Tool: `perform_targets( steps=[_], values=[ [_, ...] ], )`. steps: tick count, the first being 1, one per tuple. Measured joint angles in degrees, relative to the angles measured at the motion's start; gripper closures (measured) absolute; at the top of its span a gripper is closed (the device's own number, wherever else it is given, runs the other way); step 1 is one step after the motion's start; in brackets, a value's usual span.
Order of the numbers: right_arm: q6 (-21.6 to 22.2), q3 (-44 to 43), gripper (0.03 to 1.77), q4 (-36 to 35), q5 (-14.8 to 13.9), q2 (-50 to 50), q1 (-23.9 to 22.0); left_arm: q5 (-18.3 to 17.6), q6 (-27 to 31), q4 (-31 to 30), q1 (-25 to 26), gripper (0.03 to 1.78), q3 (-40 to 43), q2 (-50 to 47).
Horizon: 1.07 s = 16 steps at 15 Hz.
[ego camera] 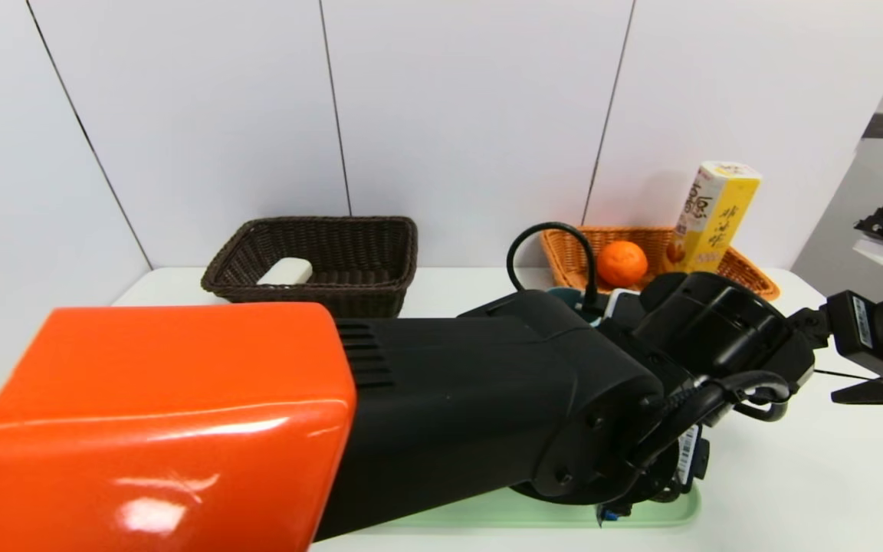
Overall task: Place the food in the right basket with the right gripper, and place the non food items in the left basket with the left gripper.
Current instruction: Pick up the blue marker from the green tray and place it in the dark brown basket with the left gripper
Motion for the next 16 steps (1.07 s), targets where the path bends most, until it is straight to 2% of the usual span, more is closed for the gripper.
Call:
perform_targets(
  steps=[16],
  values=[
    [-0.1,0.4,0.09,-0.5,-0.1,0.2,0.0,1.4,-0.2,-1.1,0.1,0.12,-0.3,5.8]
  ],
)
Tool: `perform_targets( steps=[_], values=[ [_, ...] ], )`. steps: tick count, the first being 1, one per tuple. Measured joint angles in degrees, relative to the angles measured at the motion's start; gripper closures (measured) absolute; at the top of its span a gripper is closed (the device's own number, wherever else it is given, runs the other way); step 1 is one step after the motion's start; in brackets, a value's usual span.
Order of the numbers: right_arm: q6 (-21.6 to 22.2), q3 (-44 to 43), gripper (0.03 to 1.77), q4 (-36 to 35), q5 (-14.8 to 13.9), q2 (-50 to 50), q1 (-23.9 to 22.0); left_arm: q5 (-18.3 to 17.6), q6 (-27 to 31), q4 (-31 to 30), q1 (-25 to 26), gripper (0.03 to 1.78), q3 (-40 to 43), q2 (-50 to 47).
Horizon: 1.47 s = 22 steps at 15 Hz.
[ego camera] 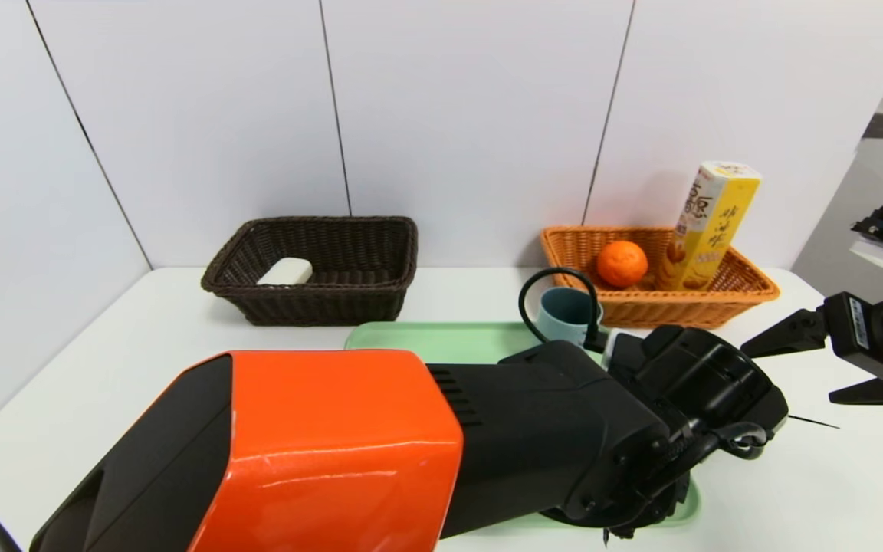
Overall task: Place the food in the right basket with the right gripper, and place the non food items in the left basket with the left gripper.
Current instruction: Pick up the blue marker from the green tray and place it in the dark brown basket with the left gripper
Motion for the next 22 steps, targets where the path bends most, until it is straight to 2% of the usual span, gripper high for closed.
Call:
perform_targets(
  steps=[4,7,13,17,20,21,22],
  values=[
    [0.0,0.0,0.09,0.0,0.0,-0.2,-0.1,0.2,0.2,0.1,0.0,0.12,-0.1,0.6],
    [0.0,0.3,0.09,0.0,0.0,-0.2,-0.1,1.9,0.4,0.0,-0.1,0.12,-0.1,1.2],
    [0.0,0.5,0.09,0.1,0.0,-0.3,-0.1,2.1,0.4,0.0,-0.1,0.12,-0.1,1.5],
    [0.0,0.5,0.09,0.1,0.0,-0.5,-0.1,2.0,0.4,-0.2,-0.1,0.72,-0.1,1.5],
    [0.0,0.5,0.09,0.0,0.0,-0.6,-0.1,2.0,0.4,-0.2,-0.1,1.01,-0.1,1.5],
    [0.0,0.5,0.09,0.0,0.0,-0.7,-0.1,1.9,0.4,-0.2,-0.1,1.20,-0.1,1.5],
    [0.0,0.7,0.09,0.1,0.0,-0.9,-0.1,1.9,0.4,-0.2,-0.1,1.66,-0.1,1.4]
  ],
)
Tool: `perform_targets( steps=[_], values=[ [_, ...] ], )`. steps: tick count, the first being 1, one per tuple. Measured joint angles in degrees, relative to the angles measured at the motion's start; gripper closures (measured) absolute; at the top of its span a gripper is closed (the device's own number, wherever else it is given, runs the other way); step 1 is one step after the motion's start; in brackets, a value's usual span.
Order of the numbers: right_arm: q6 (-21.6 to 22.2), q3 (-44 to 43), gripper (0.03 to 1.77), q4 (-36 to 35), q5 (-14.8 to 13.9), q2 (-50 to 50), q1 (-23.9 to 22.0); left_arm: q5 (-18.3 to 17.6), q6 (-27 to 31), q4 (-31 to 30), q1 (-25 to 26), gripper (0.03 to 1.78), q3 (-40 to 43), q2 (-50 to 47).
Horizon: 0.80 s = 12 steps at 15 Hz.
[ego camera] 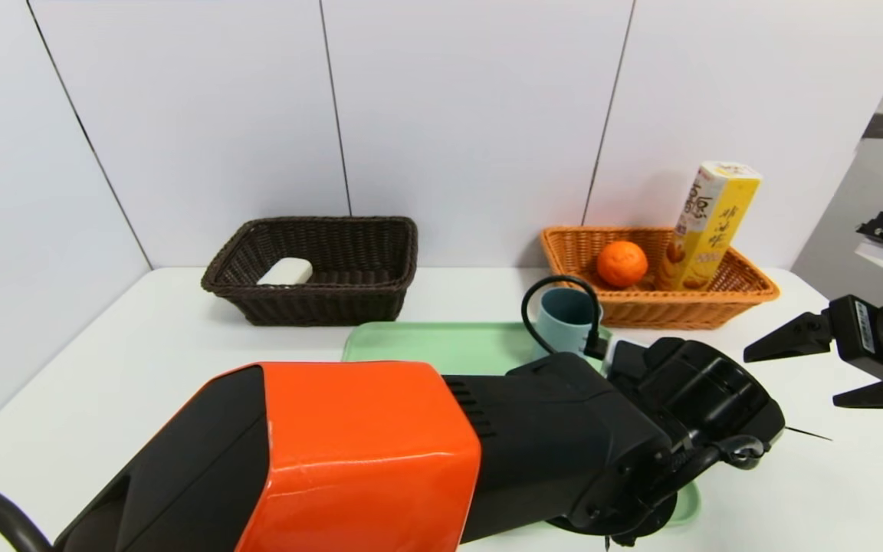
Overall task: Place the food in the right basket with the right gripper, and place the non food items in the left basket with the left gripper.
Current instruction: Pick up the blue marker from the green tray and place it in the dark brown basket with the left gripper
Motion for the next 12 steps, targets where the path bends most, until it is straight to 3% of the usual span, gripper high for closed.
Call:
perform_targets(
  steps=[5,7,10,12],
  values=[
    [0.0,0.2,0.09,0.0,0.0,-0.5,0.0,-1.1,-1.0,0.6,0.1,1.65,0.0,-1.8],
    [0.0,0.2,0.09,0.0,0.0,-0.6,0.0,-3.1,-1.4,1.0,0.1,1.65,0.0,-3.7],
    [0.0,0.2,0.09,0.0,-0.1,-0.8,0.0,-11.3,-2.4,3.0,0.1,1.65,0.1,-8.5],
    [0.0,0.5,0.09,0.0,0.0,-1.0,0.0,-20.0,-4.2,3.8,0.1,1.65,0.3,-13.3]
  ],
)
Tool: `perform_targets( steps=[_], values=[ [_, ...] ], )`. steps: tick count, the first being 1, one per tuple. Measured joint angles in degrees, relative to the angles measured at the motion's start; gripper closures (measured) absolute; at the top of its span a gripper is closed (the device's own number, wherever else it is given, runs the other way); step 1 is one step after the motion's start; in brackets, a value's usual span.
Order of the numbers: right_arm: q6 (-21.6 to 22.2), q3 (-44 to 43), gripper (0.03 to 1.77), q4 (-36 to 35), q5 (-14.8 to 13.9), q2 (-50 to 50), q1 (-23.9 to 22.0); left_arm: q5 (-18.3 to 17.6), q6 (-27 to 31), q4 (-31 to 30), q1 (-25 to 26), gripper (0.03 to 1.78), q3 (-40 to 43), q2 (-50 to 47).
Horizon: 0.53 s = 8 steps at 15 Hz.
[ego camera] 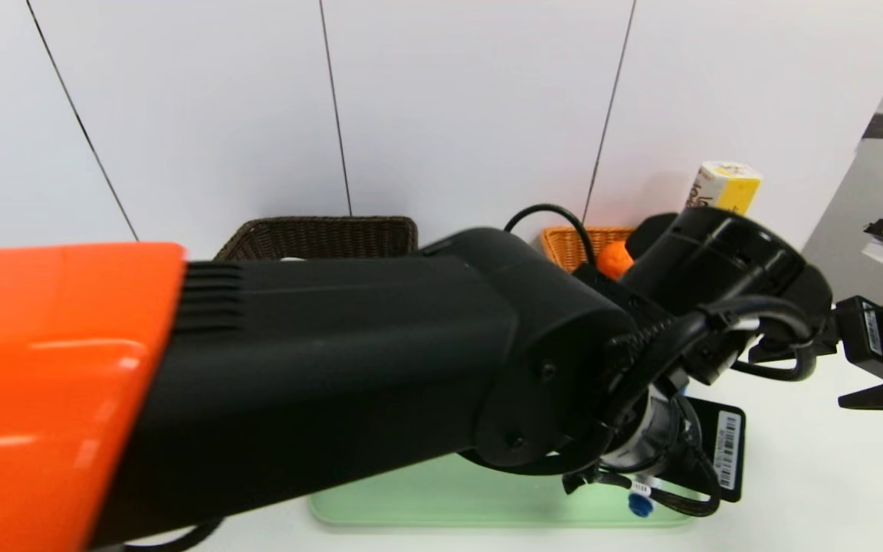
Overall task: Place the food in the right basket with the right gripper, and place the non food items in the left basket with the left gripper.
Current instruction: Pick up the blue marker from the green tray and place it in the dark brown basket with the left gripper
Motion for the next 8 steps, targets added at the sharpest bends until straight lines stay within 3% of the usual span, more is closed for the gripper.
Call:
perform_targets(
  steps=[2,5,8],
  values=[
    [0.0,0.2,0.09,0.0,0.0,-0.2,0.0,-5.2,-0.1,-0.2,0.3,1.65,0.2,-4.4],
    [-0.3,0.2,0.09,-0.1,0.0,-0.5,0.0,-5.6,1.0,-2.3,3.9,1.65,0.4,-9.5],
    [-0.4,0.1,0.09,-0.1,0.0,-0.6,0.0,-5.6,2.1,-5.9,10.9,1.65,0.4,-12.6]
  ],
)
